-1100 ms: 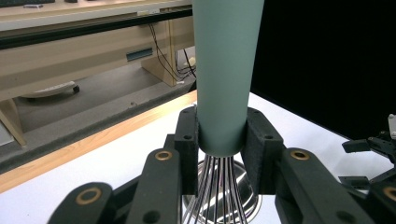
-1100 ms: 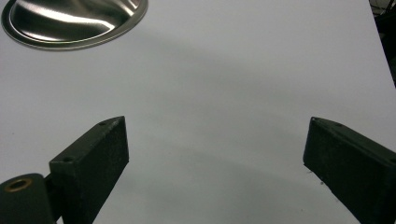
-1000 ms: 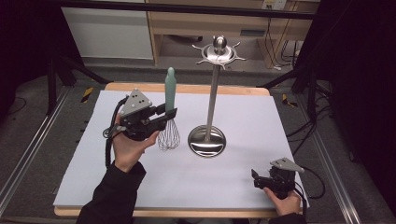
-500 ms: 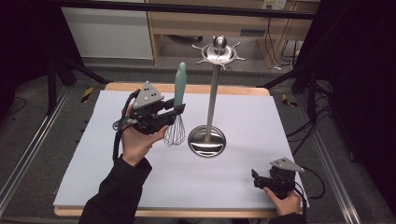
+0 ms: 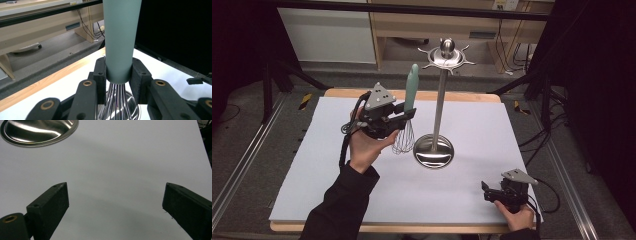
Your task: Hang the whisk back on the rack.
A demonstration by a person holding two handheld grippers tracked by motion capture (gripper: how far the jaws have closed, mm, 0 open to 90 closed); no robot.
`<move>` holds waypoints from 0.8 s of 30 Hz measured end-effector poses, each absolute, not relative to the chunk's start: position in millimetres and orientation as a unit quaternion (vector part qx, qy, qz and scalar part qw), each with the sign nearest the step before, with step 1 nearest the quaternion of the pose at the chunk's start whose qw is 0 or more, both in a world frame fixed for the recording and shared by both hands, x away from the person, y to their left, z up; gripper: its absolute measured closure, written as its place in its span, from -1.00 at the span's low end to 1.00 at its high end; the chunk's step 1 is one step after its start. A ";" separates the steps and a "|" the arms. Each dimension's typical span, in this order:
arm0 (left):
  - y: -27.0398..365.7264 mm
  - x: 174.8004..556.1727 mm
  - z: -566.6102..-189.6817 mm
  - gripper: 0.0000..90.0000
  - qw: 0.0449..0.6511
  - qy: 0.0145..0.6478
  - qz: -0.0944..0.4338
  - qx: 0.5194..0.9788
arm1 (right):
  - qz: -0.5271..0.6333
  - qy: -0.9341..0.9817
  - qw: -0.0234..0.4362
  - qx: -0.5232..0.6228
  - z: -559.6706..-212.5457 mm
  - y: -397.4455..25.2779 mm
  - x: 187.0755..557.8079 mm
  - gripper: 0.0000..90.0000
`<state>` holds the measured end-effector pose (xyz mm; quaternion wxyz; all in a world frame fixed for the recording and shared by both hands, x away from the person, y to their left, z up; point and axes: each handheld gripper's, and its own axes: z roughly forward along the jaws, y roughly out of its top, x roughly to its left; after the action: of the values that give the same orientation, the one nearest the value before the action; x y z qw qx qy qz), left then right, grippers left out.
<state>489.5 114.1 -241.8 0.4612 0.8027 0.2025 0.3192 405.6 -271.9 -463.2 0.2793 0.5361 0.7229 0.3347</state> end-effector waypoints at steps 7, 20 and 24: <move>96.2 479.0 -251.2 0.53 0.501 0.311 0.243 0.770 | 0.336 0.723 0.278 0.536 -463.0 -271.6 405.4 -0.84; 89.5 483.6 -249.4 0.53 0.490 0.315 0.247 0.774 | 0.334 0.723 0.278 0.537 -463.0 -271.7 405.5 -0.84; 90.0 485.0 -250.2 0.53 0.485 0.315 0.248 0.777 | 0.335 0.724 0.277 0.536 -463.0 -271.7 405.4 -0.84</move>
<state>485.0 90.0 -250.2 0.4852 0.7771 0.3150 0.2478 405.4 -271.7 -463.0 0.2773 0.5356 0.7237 0.3353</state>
